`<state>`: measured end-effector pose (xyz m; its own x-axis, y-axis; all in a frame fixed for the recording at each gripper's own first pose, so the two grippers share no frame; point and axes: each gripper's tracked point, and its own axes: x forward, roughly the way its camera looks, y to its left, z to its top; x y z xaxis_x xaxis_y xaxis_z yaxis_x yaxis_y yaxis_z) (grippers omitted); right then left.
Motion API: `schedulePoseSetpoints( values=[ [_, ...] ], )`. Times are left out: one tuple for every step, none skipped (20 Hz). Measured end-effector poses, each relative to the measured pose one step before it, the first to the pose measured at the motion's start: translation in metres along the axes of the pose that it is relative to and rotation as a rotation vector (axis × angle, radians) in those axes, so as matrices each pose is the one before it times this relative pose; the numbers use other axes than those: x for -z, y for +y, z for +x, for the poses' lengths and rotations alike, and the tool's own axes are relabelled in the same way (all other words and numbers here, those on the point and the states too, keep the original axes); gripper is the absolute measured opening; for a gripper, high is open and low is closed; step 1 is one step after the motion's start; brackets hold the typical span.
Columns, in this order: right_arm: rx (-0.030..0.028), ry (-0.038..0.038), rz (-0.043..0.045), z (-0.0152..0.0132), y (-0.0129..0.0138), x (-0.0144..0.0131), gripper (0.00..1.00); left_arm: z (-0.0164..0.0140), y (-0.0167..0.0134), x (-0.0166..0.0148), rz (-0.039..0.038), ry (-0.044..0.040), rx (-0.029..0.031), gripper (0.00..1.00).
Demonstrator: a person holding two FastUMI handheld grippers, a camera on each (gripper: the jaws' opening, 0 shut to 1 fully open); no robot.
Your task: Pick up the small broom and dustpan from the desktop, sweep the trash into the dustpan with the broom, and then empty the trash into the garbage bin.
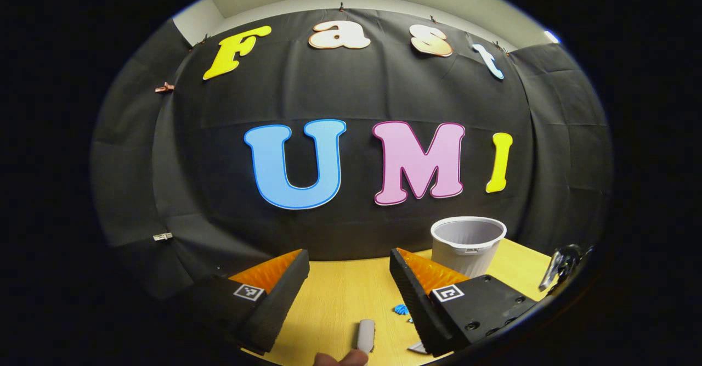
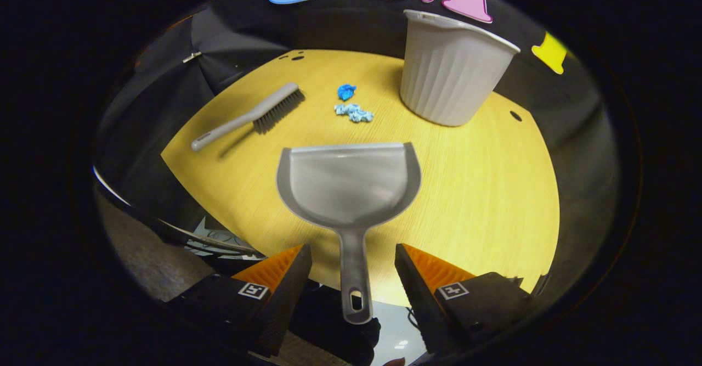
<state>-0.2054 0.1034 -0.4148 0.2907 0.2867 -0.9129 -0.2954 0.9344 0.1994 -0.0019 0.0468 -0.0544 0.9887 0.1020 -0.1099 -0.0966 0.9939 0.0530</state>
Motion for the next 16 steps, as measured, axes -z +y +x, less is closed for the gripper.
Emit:
schedulePoseSetpoints(
  values=[
    [0.00854, 0.02269, -0.00285, 0.01102, -0.00098, 0.00490, 0.95, -0.00131, 0.00250, 0.00195, -0.00027, 0.00348, -0.00364, 0.95],
    [0.01433, 0.02329, -0.00443, 0.01136, -0.00171, 0.00475, 0.96, -0.00079, 0.00222, -0.00019, 0.00178, 0.00079, -0.00417, 0.95],
    [0.01039, 0.01810, -0.00398, 0.00815, -0.00135, 0.00389, 0.95, -0.00166, 0.00300, 0.00160, 0.00341, -0.00100, -0.00599, 0.95],
    [0.00591, 0.01427, -0.00023, 0.00753, -0.00087, 0.00195, 0.95, -0.00087, 0.00295, 0.00005, 0.00299, -0.00029, -0.00488, 0.95],
    [-0.00256, 0.01241, 0.00807, 0.00699, 0.00155, 0.00100, 0.94, -0.00049, 0.00297, 0.00170, 0.00199, 0.00201, -0.00538, 0.95],
    [-0.00960, 0.00429, 0.01068, 0.00490, 0.00263, -0.00297, 0.94, 0.00031, 0.00410, 0.00019, -0.00007, 0.00317, -0.00599, 0.95],
    [-0.00426, 0.00066, 0.00996, 0.00451, 0.00116, -0.00252, 0.93, -0.00187, 0.00220, 0.00400, -0.00065, 0.00399, -0.00440, 0.95],
    [0.00047, 0.00336, 0.00891, 0.00445, -0.00040, -0.00261, 0.92, -0.00056, 0.00211, 0.00183, -0.00087, 0.00409, -0.00455, 0.95],
    [-0.00110, 0.00445, 0.00992, 0.00363, 0.00071, -0.00260, 0.89, -0.00067, 0.00261, 0.00222, -0.00201, 0.00413, -0.00527, 0.95],
    [0.00006, 0.00498, 0.00671, 0.00352, 0.00054, -0.00233, 0.87, -0.00012, 0.00187, 0.00015, -0.00193, 0.00466, -0.00388, 0.95],
    [-0.00452, 0.01083, -0.00027, 0.00338, 0.00146, -0.00031, 0.87, -0.00021, 0.00175, 0.00210, -0.00063, 0.00252, -0.00225, 0.95],
    [-0.00800, 0.00175, -0.00318, 0.00144, 0.00152, 0.00036, 0.86, -0.00063, 0.00182, 0.00037, 0.00124, 0.00206, -0.00333, 0.95],
    [-0.00362, -0.00844, 0.00422, 0.00012, 0.00140, -0.00283, 0.86, -0.00024, 0.00217, 0.00187, 0.00205, 0.00056, -0.00353, 0.95],
    [-0.00256, -0.00101, -0.00527, 0.00670, -0.00059, -0.00311, 0.78, 0.00011, 0.00131, 0.00000, 0.00179, 0.00041, -0.00373, 0.95],
    [-0.00277, -0.00390, -0.00597, -0.00312, -0.00039, -0.00385, 0.76, 0.00019, 0.00199, 0.00108, 0.00026, 0.00069, -0.00493, 0.95],
    [-0.00644, 0.00627, -0.01177, 0.00168, -0.00120, 0.00077, 0.49, 0.00100, 0.00162, 0.00038, -0.00093, 0.00298, -0.00450, 0.95]
  ],
)
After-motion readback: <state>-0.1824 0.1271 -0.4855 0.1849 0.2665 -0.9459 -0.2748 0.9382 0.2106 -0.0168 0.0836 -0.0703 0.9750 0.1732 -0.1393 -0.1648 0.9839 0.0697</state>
